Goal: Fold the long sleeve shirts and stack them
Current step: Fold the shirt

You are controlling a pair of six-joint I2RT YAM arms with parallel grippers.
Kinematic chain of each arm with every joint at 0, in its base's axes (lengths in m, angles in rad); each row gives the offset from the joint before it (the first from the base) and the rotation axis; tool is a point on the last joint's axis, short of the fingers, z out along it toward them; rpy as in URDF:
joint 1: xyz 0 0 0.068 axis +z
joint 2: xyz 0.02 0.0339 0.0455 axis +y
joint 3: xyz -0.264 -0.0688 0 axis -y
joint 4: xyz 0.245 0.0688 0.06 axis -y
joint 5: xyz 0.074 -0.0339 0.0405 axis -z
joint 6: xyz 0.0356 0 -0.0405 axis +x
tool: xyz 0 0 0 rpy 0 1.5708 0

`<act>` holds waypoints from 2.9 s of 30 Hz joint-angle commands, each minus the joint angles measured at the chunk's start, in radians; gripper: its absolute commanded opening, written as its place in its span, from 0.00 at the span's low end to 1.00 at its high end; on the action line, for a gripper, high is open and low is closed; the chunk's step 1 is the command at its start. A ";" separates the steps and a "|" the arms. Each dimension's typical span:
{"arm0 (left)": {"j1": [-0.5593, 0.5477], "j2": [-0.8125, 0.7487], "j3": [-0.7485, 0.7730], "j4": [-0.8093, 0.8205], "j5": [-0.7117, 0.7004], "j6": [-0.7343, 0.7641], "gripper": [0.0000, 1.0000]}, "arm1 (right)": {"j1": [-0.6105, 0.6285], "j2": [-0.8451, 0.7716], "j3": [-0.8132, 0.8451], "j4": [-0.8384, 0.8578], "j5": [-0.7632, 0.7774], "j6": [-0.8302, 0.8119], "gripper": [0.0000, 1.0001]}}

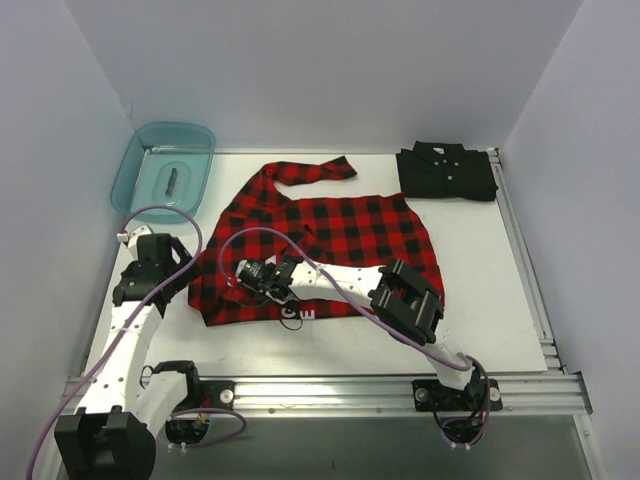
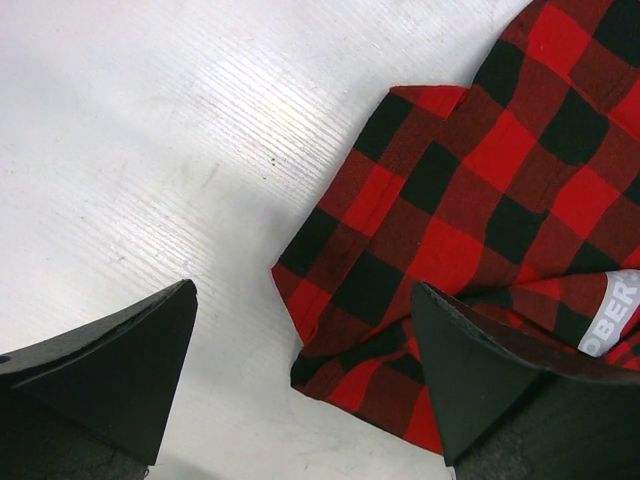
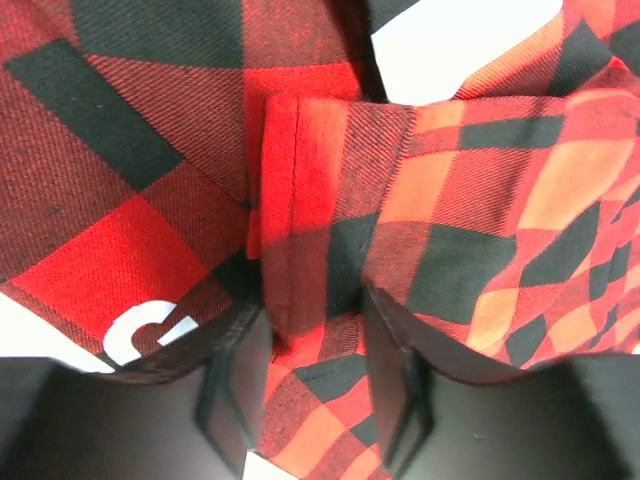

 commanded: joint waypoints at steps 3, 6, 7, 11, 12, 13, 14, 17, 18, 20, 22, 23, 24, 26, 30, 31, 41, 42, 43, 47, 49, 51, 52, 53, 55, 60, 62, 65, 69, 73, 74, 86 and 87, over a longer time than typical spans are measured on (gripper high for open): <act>0.007 -0.007 0.004 0.043 0.012 0.007 0.97 | -0.005 -0.010 0.037 -0.034 0.067 -0.019 0.17; 0.007 -0.007 0.004 0.047 0.015 0.007 0.97 | -0.016 -0.040 0.051 -0.035 0.059 -0.017 0.05; 0.007 -0.009 0.004 0.048 0.016 0.007 0.97 | -0.022 -0.062 0.061 -0.038 0.047 -0.013 0.01; 0.007 -0.007 0.003 0.048 0.019 0.007 0.98 | -0.073 -0.126 0.110 -0.065 -0.019 0.038 0.00; 0.007 -0.007 0.003 0.047 0.019 0.007 0.97 | -0.088 -0.140 0.121 -0.066 -0.027 0.053 0.00; 0.006 -0.007 0.003 0.048 0.021 0.008 0.98 | -0.114 -0.163 0.130 -0.069 -0.037 0.083 0.00; 0.007 -0.009 0.003 0.047 0.021 0.007 0.97 | -0.132 -0.174 0.155 -0.069 -0.066 0.105 0.00; 0.007 -0.009 0.003 0.050 0.024 0.007 0.98 | -0.208 -0.211 0.199 -0.072 -0.169 0.208 0.00; 0.007 -0.009 0.003 0.050 0.025 0.008 0.97 | -0.224 -0.218 0.210 -0.069 -0.195 0.219 0.00; 0.006 -0.009 0.000 0.050 0.029 0.008 0.97 | -0.257 -0.231 0.231 -0.068 -0.218 0.286 0.00; 0.009 -0.009 0.001 0.051 0.032 0.008 0.97 | -0.266 -0.237 0.264 -0.065 -0.229 0.306 0.00; 0.007 -0.010 0.001 0.053 0.033 0.010 0.97 | -0.275 -0.237 0.273 -0.065 -0.228 0.315 0.00; 0.007 -0.009 0.001 0.053 0.035 0.010 0.97 | -0.280 -0.238 0.284 -0.063 -0.223 0.343 0.00; 0.007 -0.010 0.000 0.053 0.036 0.010 0.97 | -0.286 -0.246 0.317 -0.062 -0.206 0.384 0.00; 0.007 -0.010 -0.003 0.056 0.042 0.011 0.98 | -0.318 -0.289 0.386 -0.049 -0.197 0.583 0.00; 0.007 -0.010 -0.003 0.056 0.042 0.011 0.98 | -0.318 -0.289 0.394 -0.049 -0.197 0.584 0.00; 0.006 -0.026 -0.008 0.056 0.045 0.013 0.97 | -0.353 -0.338 0.358 0.000 -0.243 0.944 0.00; 0.007 -0.024 -0.008 0.056 0.047 0.013 0.97 | -0.358 -0.358 0.344 0.015 -0.249 0.970 0.00; 0.007 -0.024 -0.008 0.056 0.047 0.013 0.97 | -0.366 -0.370 0.328 0.026 -0.255 0.993 0.00; 0.007 -0.026 -0.009 0.054 0.052 0.015 0.97 | -0.393 -0.450 0.207 0.089 -0.251 1.146 0.00; 0.007 -0.026 -0.013 0.059 0.064 0.021 0.97 | -0.407 -0.508 0.106 0.132 -0.241 1.194 0.00; 0.006 -0.027 -0.022 0.076 0.094 0.028 0.97 | -0.429 -0.572 0.022 0.205 -0.255 1.255 0.00; 0.006 -0.026 -0.022 0.079 0.102 0.030 0.98 | -0.436 -0.590 -0.045 0.227 -0.283 1.272 0.00; 0.004 -0.024 -0.022 0.080 0.105 0.028 0.97 | -0.442 -0.606 -0.075 0.244 -0.315 1.285 0.00; 0.004 -0.023 -0.022 0.080 0.105 0.028 0.97 | -0.446 -0.646 -0.122 0.254 -0.338 1.291 0.00; 0.004 -0.020 -0.023 0.079 0.110 0.030 0.97 | -0.476 -0.758 -0.247 0.251 -0.379 1.297 0.00; 0.004 -0.021 -0.025 0.080 0.111 0.031 0.98 | -0.502 -0.810 -0.320 0.239 -0.404 1.297 0.00; 0.003 -0.023 -0.025 0.080 0.111 0.031 0.97 | -0.536 -0.885 -0.417 0.215 -0.427 1.294 0.00; 0.004 -0.020 -0.025 0.080 0.114 0.031 0.97 | -0.573 -0.952 -0.526 0.179 -0.419 1.248 0.00; 0.001 -0.020 -0.026 0.080 0.118 0.033 0.97 | -0.628 -0.999 -0.632 0.166 -0.436 1.196 0.00; 0.001 -0.020 -0.026 0.079 0.118 0.033 0.97 | -0.649 -1.016 -0.650 0.167 -0.441 1.182 0.00; -0.005 -0.020 -0.032 0.085 0.130 0.041 0.97 | -0.728 -1.022 -0.830 0.170 -0.415 1.084 0.00; -0.007 -0.018 -0.032 0.086 0.130 0.041 0.97 | -0.726 -1.028 -0.842 0.172 -0.410 1.090 0.00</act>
